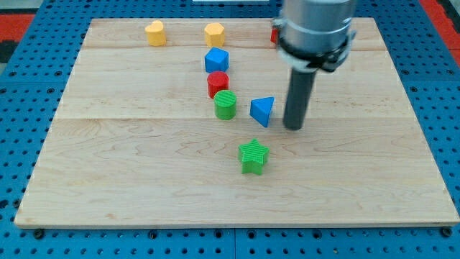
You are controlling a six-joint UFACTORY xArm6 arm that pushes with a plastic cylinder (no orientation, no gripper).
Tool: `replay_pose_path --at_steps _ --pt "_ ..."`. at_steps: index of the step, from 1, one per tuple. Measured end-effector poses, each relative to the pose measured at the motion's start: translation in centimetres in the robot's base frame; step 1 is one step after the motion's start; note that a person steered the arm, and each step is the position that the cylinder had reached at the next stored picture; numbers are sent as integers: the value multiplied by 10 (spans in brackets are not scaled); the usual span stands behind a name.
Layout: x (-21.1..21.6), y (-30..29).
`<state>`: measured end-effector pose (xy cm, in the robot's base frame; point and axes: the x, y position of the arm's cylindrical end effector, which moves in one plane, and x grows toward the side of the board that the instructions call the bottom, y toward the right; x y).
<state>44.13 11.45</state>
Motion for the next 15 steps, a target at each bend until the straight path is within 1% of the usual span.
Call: replay_pose_path --at_steps 1,2,3,4,5,6,7,8,9,10,11,12,13,14,15 --pt "-47 -10" --pt "-48 -48" --pt "-14 -48" --pt "8 -48" --pt "15 -10" --pt "22 -42" --pt "30 -91" --pt "33 -94" --pt "41 -73" --pt "56 -10" --pt "70 -34" --pt "71 -67" --pt "80 -67" --pt "93 -42" --pt "94 -87"
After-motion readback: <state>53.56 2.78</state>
